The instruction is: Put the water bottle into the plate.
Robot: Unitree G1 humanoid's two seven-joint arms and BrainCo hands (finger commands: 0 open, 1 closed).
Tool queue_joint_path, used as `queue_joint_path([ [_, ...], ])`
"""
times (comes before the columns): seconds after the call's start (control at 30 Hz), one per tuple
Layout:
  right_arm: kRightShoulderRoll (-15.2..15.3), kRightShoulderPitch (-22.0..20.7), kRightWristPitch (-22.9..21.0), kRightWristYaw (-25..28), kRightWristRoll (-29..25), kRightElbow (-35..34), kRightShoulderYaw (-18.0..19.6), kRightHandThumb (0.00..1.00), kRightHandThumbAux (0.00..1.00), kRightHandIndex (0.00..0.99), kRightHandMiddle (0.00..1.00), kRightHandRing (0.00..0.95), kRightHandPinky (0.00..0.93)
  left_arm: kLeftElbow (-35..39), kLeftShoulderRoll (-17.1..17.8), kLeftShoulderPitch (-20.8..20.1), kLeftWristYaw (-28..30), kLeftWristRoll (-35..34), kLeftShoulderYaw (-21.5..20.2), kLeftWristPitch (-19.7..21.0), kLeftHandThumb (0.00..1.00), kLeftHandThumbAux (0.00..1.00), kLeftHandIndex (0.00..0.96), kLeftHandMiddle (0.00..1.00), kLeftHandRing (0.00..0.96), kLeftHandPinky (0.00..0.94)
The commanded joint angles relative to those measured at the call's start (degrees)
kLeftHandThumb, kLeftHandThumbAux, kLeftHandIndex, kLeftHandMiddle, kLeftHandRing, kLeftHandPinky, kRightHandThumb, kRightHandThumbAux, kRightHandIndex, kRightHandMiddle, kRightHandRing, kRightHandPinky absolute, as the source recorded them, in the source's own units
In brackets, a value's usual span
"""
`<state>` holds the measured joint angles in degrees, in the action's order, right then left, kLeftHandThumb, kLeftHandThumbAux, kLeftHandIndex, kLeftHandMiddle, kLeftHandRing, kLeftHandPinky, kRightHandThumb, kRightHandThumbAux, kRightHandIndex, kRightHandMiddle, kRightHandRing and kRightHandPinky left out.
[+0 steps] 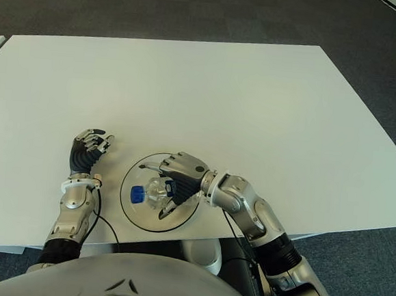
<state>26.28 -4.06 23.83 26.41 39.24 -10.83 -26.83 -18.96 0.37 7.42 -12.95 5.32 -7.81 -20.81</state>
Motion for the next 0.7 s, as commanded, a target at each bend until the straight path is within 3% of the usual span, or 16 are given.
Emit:
queue_joint_path([
  [0.03,-0.42,-0.55,1.40,-1.53,-2.05,0.35,0.24,0.014,0.505,0.000,0.000,0.000,0.000,1.37,-0.20,0.79,-0.04,0.43,0.60,2.06,0.705,0.711,0.432,0.660,0.637,0.609],
  [0.7,-1.34,-1.20,7.01,-8.43,-4.41,4.11,0.64,0.000,0.419,0.000,0.000,0.000,0.000,3.79,-0.11,1.48,0.29,0.63,0.94,4.41,0.705,0.712,0.431,0.671,0.654,0.617],
])
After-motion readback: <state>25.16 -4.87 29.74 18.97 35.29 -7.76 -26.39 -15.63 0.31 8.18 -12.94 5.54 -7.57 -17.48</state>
